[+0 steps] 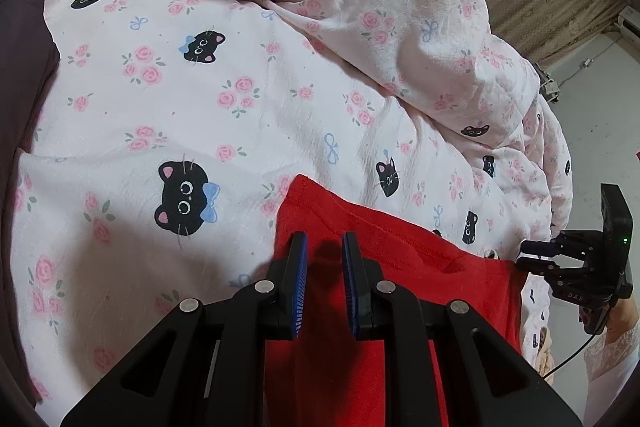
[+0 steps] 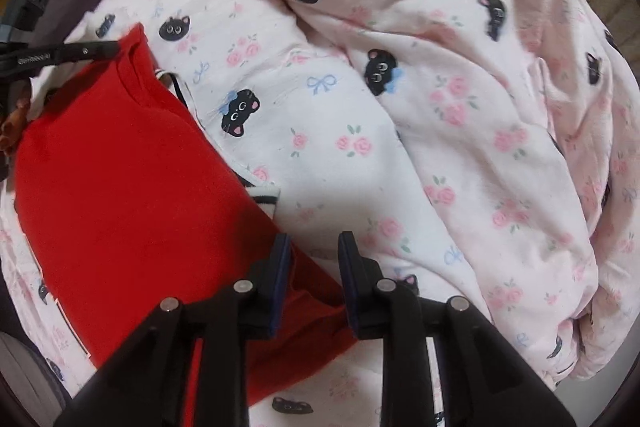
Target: Fold clothes
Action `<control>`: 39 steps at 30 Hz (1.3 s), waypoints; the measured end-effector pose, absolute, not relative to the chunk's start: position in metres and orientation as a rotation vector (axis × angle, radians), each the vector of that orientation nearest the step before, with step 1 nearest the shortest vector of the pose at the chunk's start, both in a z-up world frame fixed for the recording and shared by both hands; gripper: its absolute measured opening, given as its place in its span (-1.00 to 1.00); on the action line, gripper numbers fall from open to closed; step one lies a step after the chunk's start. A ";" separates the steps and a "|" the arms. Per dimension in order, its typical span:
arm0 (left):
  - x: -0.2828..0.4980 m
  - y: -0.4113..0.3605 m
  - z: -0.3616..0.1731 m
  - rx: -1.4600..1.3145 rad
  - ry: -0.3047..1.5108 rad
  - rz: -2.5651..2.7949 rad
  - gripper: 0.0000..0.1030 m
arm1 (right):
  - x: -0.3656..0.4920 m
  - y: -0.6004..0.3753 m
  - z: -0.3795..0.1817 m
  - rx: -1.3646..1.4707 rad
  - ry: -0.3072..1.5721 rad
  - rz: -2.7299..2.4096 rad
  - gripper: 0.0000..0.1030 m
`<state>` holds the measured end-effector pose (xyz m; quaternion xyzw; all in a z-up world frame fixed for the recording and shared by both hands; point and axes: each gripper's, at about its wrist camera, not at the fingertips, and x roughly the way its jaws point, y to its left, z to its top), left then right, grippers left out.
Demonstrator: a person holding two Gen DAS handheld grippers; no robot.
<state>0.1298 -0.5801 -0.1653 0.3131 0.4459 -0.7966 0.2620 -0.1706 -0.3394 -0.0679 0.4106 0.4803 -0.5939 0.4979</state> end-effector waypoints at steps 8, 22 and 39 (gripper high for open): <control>0.135 -0.582 -0.159 0.808 1.236 -2.149 -0.72 | -0.143 -0.340 -0.032 0.846 1.024 -1.397 -0.50; 0.149 -0.591 -0.145 0.733 1.293 -2.169 -0.72 | -0.019 -0.481 -0.111 0.771 1.017 -1.141 -0.54; 0.168 -0.598 -0.145 0.672 1.351 -2.137 -0.72 | -0.017 -0.509 -0.118 0.800 1.055 -1.128 -0.95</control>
